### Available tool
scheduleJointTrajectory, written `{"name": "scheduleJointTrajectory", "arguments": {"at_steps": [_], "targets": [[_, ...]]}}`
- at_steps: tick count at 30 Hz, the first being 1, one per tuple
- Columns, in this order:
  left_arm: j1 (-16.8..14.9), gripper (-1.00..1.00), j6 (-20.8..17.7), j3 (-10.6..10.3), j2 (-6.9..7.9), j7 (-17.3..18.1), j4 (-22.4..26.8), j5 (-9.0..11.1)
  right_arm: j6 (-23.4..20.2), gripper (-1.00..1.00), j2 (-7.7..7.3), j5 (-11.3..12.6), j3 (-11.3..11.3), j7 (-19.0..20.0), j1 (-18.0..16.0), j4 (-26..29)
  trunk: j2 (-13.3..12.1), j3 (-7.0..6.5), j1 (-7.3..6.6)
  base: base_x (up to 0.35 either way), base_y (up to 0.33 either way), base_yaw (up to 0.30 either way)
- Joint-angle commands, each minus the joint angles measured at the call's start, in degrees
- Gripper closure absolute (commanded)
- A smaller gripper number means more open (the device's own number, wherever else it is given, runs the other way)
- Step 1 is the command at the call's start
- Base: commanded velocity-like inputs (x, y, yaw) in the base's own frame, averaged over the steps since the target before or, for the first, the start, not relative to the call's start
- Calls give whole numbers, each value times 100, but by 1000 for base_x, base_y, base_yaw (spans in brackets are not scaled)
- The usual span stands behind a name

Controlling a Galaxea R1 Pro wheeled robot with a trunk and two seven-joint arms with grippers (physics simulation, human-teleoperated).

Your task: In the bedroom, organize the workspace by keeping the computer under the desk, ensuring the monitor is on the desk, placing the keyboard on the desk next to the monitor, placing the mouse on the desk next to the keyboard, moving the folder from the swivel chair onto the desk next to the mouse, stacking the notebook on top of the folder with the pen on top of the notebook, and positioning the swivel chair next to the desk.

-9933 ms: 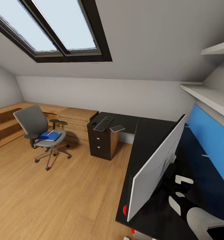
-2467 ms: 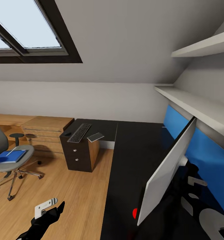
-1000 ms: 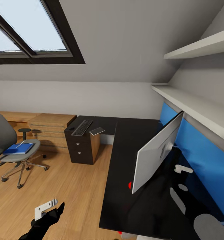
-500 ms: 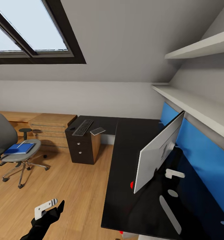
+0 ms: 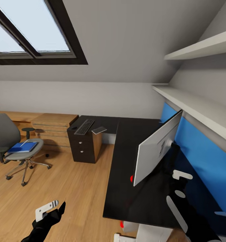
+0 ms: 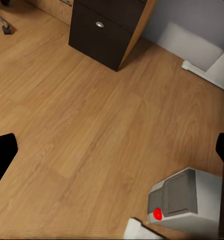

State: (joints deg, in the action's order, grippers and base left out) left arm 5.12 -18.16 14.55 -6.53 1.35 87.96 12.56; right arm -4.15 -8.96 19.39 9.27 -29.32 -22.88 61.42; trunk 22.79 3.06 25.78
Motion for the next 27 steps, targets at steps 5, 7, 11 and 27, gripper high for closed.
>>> {"name": "scheduleJointTrajectory", "arguments": {"at_steps": [5, 7, 11, 27], "targets": [[-2, -100, -38, 19, -6, 14, 5, 47, -26, -100, 6, 14, 50, -51, -6, 31, 13, 12, 1, -322, 65, 0], [-2, -100, -38, 20, -4, 17, 3, 45, -14, -100, 7, 13, 55, -50, -2, 79, 13, 12, 1, -275, 207, 0], [-2, -100, -38, 21, -2, 15, 0, 45, -4, -100, 8, 12, 56, -48, 53, 208, 13, 12, 1, -238, 216, 0], [-2, -100, -38, 21, 3, 23, -16, 44, 2, -100, 14, -76, 1213, -64, 854, 1912, 13, 12, 1, -14, 192, 0]]}}
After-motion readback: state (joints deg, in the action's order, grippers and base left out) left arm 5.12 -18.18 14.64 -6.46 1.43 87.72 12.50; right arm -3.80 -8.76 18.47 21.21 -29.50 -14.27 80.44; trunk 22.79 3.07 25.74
